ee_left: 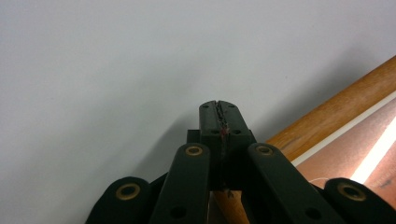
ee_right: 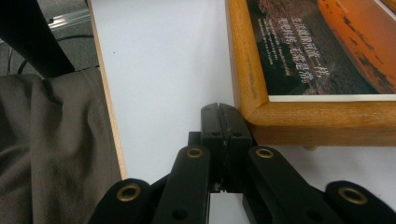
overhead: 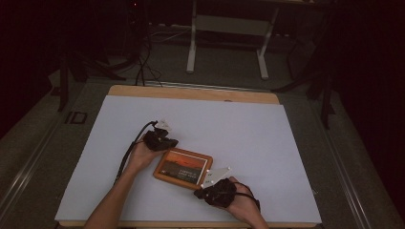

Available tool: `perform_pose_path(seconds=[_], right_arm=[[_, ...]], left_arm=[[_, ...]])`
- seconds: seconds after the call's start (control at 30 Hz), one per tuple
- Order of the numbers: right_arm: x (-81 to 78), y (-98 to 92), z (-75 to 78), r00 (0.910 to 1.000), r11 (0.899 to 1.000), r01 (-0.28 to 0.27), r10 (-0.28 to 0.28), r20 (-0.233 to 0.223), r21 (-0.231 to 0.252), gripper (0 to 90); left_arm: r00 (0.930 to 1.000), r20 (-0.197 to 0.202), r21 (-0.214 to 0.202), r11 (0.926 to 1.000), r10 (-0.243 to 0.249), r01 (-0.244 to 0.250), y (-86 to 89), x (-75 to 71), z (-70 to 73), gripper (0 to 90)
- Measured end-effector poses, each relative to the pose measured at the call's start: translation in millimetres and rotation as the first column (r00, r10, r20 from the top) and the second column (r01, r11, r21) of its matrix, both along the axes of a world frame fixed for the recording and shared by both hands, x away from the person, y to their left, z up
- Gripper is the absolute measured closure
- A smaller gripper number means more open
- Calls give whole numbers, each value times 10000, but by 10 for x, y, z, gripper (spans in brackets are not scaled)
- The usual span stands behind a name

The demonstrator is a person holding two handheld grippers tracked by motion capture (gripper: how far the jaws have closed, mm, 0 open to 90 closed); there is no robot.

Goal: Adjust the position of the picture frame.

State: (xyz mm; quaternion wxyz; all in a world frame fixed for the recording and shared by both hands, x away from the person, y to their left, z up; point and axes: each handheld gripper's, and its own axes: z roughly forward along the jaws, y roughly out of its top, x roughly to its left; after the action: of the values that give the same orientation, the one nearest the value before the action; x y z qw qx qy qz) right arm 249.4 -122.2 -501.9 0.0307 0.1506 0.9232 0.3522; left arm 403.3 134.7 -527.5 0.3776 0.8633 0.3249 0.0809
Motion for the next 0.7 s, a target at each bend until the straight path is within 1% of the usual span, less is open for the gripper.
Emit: perform_pose_path(seconds=[0.03,0.17,0.27,0.43,0.5,0.57,0.63,0.7], right_arm=[[2,-1,0,10000,10000,-4,4,8,-3,898],[21,-30,7,10000,10000,64,-64,-54,9,899],[45,-77,13,9998,9998,169,-169,-54,49,899],[92,-165,18,9989,9988,478,-478,-24,-77,899],[117,-203,14,9977,9976,676,-676,15,-127,899],[147,-243,13,9952,9951,979,-978,51,-123,899],[185,-285,9,9924,9923,1234,-1234,24,-127,899],[222,-332,-5,9877,9877,1561,-1560,69,-79,899]], left_arm=[[10000,-13,-71,10000,-18,18,0,-2,1,900],[9999,-65,-45,9999,-110,110,7,-14,18,900],[9997,-78,99,9997,-227,228,13,-37,39,900],[9994,-206,264,9993,-273,278,39,-77,58,900],[9988,-293,222,9990,-384,391,57,-105,60,900],[9971,-447,142,9979,-618,625,70,-153,60,900],[9945,-493,309,9951,-927,943,86,-209,55,900],[9930,-569,292,9940,-1036,1054,102,-261,43,900]])
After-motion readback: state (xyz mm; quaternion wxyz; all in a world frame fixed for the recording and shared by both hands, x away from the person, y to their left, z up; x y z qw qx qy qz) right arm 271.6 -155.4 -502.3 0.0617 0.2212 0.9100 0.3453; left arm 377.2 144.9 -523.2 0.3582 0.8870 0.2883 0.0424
